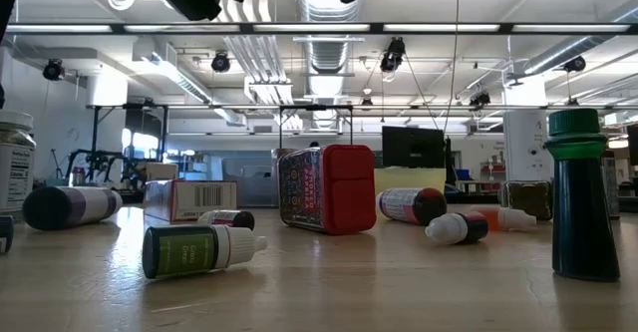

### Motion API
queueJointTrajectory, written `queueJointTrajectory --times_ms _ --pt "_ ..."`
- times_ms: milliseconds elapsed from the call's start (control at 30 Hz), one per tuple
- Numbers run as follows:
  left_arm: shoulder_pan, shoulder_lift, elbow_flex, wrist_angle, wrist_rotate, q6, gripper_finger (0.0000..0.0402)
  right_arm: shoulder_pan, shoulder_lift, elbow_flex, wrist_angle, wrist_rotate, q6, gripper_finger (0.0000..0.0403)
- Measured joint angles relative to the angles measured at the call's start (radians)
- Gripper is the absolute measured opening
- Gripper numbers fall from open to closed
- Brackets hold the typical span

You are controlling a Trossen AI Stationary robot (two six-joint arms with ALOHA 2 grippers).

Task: Pick & Place Kitchen Items
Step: Put the orange cereal box into the blue bin

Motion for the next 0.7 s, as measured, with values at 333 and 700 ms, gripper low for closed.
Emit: queueJointTrajectory --times_ms 333,700 --pt "0.000 0.000 0.000 -0.028 0.001 -0.044 0.0252 0.000 0.000 0.000 -0.002 0.006 -0.002 0.0301" --pt "0.001 -0.001 0.000 -0.028 0.000 -0.047 0.0192 0.000 0.000 0.000 0.000 0.010 -0.005 0.0317"
